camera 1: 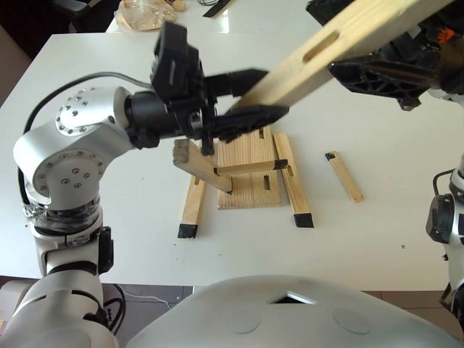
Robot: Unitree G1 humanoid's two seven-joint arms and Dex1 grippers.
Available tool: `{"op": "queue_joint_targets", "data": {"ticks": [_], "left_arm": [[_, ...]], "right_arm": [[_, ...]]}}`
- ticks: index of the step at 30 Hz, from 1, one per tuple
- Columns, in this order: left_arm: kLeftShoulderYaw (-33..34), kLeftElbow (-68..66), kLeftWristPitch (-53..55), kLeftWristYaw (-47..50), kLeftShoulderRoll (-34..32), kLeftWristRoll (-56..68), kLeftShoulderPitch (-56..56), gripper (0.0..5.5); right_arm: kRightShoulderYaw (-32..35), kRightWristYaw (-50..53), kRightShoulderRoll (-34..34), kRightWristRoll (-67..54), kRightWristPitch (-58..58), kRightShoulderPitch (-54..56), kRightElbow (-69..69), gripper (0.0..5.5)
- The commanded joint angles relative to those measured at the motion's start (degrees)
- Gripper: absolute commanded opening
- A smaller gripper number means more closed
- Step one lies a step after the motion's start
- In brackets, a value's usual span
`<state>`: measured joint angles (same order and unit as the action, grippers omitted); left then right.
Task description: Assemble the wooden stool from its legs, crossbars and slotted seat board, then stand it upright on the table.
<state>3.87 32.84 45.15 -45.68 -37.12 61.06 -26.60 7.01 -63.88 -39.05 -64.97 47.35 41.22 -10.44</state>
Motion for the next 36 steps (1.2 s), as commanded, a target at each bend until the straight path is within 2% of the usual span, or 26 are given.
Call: {"op": "queue_joint_targets", "data": {"ticks": [1,16,30,31,36], "left_arm": [[-1.2,-0.8,-1.6,-3.3,-2.5,-4.0,1.6,2.03],[-1.4,-0.9,-2.5,-4.2,-2.4,-5.2,1.4,2.03],[-3.4,-1.8,-1.9,-5.5,-3.9,-7.2,2.2,2.03],[-3.4,-1.9,-1.9,-5.5,-3.9,-7.2,2.1,2.03],[-3.5,-1.8,-2.2,-6.2,-4.3,-7.8,2.2,2.03]], "right_arm": [[0.1,-1.9,-1.8,3.1,-1.0,0.0,-0.4,4.28],[-2.0,-9.5,-3.9,10.6,-3.8,-3.9,-1.5,2.06],[-1.7,-10.0,-4.0,9.8,-3.1,-4.6,-2.0,2.03],[-1.5,-9.8,-3.9,9.1,-2.6,-4.5,-1.9,2.40],[-1.9,-9.5,-4.0,9.4,-2.2,-4.5,-2.0,2.98]]}}
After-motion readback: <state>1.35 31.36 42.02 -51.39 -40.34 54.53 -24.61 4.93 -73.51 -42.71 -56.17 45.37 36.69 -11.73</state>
